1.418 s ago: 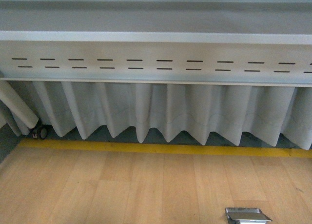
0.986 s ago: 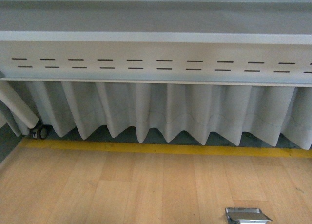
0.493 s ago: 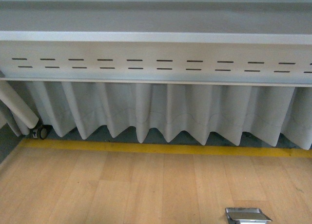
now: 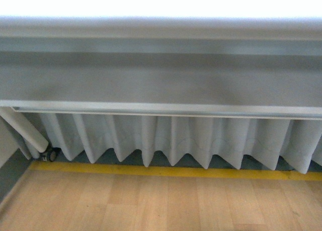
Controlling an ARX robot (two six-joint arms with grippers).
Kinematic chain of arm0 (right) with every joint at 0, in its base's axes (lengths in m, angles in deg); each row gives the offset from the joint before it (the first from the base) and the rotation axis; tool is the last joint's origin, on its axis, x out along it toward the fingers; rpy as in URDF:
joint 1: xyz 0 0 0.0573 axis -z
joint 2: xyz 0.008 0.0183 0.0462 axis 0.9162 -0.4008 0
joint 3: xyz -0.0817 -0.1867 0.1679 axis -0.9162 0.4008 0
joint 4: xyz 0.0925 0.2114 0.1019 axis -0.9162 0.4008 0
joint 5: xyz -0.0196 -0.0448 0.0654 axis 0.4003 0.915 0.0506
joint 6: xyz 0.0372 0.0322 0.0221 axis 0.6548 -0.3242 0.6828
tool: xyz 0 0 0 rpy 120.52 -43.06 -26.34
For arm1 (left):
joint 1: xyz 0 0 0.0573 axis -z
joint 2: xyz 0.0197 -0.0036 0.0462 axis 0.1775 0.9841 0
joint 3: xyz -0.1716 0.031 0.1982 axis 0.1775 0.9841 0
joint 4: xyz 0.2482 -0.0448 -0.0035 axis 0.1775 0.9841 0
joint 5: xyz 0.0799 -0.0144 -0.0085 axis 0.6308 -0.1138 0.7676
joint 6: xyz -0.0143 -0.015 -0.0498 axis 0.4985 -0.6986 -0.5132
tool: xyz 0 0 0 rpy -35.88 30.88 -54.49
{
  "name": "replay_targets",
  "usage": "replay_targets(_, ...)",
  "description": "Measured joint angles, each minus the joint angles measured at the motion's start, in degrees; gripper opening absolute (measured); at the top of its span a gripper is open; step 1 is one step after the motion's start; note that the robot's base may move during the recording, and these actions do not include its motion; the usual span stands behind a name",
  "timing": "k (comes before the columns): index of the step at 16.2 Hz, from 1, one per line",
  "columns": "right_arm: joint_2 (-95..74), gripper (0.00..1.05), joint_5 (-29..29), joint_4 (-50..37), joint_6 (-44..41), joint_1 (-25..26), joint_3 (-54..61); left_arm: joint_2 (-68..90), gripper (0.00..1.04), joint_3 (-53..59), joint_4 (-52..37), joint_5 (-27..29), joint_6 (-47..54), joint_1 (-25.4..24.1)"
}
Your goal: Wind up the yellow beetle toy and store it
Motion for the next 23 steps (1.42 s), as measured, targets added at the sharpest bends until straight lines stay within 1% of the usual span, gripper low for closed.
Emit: replay_targets(23, 0.0, 0.98, 0.0, 0.0, 0.2, 0.0, 0.0, 0.0, 0.98, 0.0, 0.0, 0.0, -0.2, 0.0)
